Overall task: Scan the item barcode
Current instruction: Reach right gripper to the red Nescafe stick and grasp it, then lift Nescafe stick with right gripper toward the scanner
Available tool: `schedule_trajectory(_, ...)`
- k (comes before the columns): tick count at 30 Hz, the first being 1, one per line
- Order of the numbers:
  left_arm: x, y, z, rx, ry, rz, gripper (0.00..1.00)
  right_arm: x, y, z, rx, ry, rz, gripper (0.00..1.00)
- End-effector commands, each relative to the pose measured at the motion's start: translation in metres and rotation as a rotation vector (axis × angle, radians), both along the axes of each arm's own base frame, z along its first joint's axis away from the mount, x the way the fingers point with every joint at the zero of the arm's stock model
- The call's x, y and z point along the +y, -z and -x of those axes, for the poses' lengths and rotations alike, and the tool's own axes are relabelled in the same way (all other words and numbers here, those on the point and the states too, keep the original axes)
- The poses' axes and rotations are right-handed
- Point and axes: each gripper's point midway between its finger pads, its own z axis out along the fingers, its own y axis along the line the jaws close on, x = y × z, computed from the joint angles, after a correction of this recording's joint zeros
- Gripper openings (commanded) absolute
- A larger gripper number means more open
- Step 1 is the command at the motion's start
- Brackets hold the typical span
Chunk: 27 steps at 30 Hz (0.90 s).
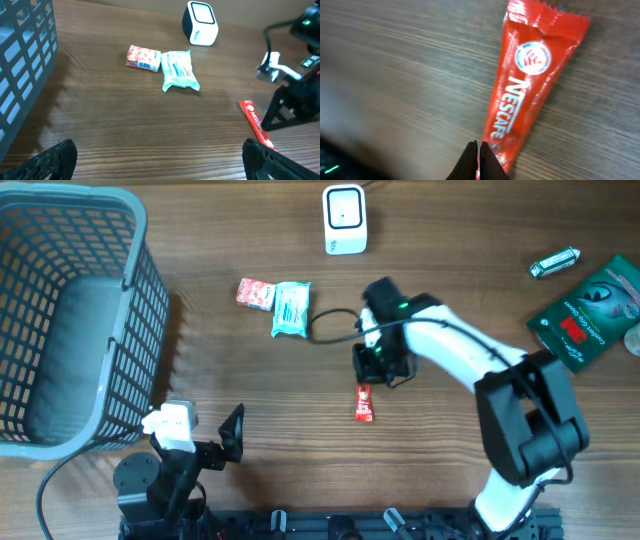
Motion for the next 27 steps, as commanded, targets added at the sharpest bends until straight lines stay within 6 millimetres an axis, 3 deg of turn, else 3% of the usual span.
schedule_trajectory(1,0.000,0.000,0.000,-0.006,0.009,-0.011,1.00,-0.004,-0.023,-0.013,0.000,0.006,-0.170,0.05)
schedule_trajectory(4,0.000,0.000,0.000,-0.006,0.009,-0.011,1.00,-0.050,-0.001,-0.019,-0.014,0.108,0.127,0.05)
schedule_trajectory(6,0.000,0.000,0.000,-0.006,0.009,-0.011,1.00,-0.055,0.001,-0.013,-0.002,0.120,0.190,0.16)
schedule_trajectory(8,0.000,0.001,0.000,-0.006,0.009,-0.011,1.00,-0.044,0.002,-0.010,-0.010,0.107,0.198,0.37)
schedule_trajectory(9,0.000,0.001,0.000,-0.006,0.009,-0.011,1.00,-0.040,0.003,-0.010,-0.022,0.115,0.219,0.40)
schedule_trajectory(10,0.000,0.000,0.000,-0.006,0.009,-0.011,1.00,-0.036,0.004,-0.010,-0.043,0.113,0.247,0.57)
schedule_trajectory(11,0.000,0.001,0.000,-0.006,0.009,-0.011,1.00,-0.032,0.005,-0.009,-0.055,0.109,0.264,0.85)
schedule_trajectory(12,0.000,0.001,0.000,-0.006,0.009,-0.011,1.00,-0.027,0.006,-0.006,-0.070,0.097,0.285,0.89)
schedule_trajectory(18,0.000,0.000,0.000,-0.006,0.009,-0.011,1.00,-0.002,0.008,-0.004,-0.225,0.021,0.403,0.89)
schedule_trajectory(19,0.000,0.001,0.000,-0.006,0.009,-0.011,1.00,-0.002,0.007,-0.007,-0.265,0.010,0.433,0.85)
schedule_trajectory(22,0.000,0.000,0.000,-0.006,0.009,-0.011,1.00,-0.005,0.014,-0.010,-0.303,0.028,0.466,0.51)
schedule_trajectory(27,0.000,0.000,0.000,-0.006,0.009,-0.011,1.00,-0.018,0.053,0.011,-0.196,-0.026,0.517,0.48)
